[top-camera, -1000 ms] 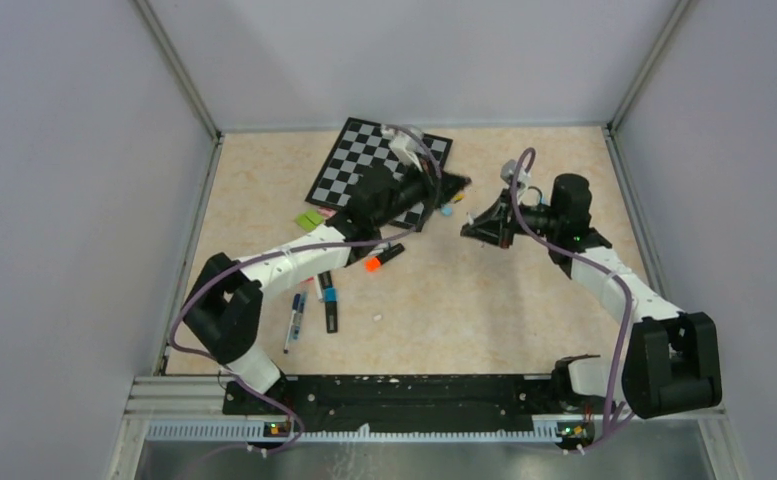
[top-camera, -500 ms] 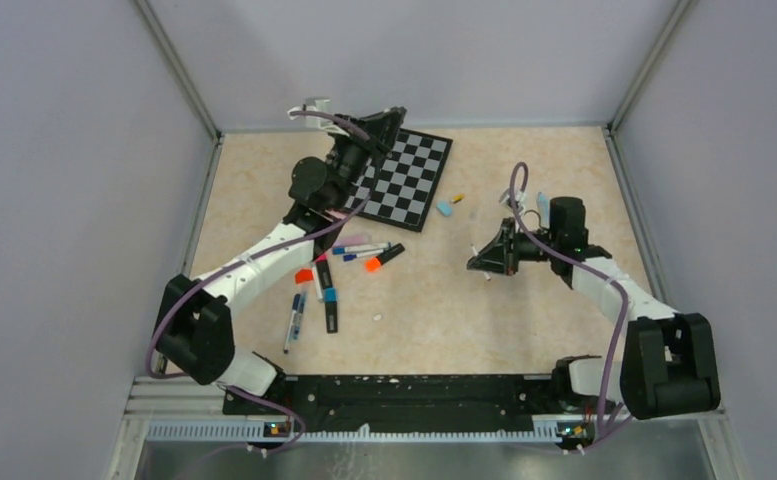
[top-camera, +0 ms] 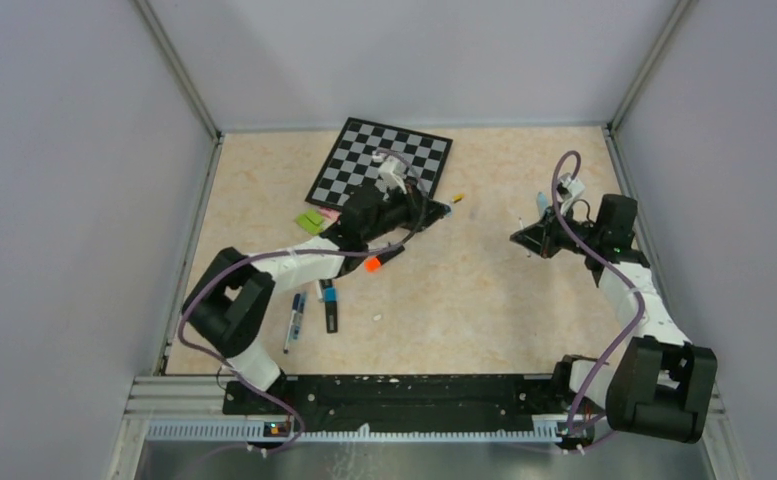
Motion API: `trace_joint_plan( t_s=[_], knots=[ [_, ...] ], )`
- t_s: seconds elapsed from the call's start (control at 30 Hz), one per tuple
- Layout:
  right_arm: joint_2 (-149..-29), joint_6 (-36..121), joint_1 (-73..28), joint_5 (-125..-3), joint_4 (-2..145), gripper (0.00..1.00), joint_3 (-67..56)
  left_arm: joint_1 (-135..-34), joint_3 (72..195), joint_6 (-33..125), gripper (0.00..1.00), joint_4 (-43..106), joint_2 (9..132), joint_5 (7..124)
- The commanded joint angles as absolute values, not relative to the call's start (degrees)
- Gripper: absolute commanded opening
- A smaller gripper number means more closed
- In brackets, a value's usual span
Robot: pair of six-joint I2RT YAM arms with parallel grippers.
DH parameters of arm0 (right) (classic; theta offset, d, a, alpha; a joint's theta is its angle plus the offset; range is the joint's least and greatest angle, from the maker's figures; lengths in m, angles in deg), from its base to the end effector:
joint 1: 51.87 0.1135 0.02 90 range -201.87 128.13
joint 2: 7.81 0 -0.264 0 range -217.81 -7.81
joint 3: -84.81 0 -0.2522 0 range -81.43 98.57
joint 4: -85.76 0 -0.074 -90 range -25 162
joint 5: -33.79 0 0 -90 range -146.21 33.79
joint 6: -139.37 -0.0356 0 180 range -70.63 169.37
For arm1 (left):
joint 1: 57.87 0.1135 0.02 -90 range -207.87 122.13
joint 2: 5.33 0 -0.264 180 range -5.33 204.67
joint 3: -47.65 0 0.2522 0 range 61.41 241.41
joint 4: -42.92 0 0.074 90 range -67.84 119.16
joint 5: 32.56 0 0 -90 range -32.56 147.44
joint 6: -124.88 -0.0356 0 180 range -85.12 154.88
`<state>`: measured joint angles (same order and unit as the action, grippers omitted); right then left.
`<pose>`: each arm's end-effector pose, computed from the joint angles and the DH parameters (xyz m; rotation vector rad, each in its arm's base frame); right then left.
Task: Open the pen caps
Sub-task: Place the pen cap at the center of the board.
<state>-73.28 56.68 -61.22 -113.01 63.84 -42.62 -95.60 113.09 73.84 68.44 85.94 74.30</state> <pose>0.2347 -0.0085 0.2440 -0.5070 1.9248 0.8797 0.2791 -0.2290 0.2670 0.2336 1.7117 -1.2533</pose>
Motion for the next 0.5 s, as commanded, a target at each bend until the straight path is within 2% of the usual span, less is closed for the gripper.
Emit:
trace_joint_plan(
  t_s=[0.0,0.13,0.47],
  knots=[
    [-73.7,57.7,-64.2,-111.3,63.7,0.0,-40.2,-99.5,124.0,67.4,0.01,57.7,95.8,74.3],
    [-73.6,57.1,-66.8,-110.9,63.9,0.0,-40.1,-101.5,134.5,64.0,0.03,50.2,105.1,71.1],
    [-74.1,56.2,-68.9,-109.6,64.0,0.0,-39.6,-103.0,154.2,64.9,0.09,44.8,123.7,69.6]
  ],
)
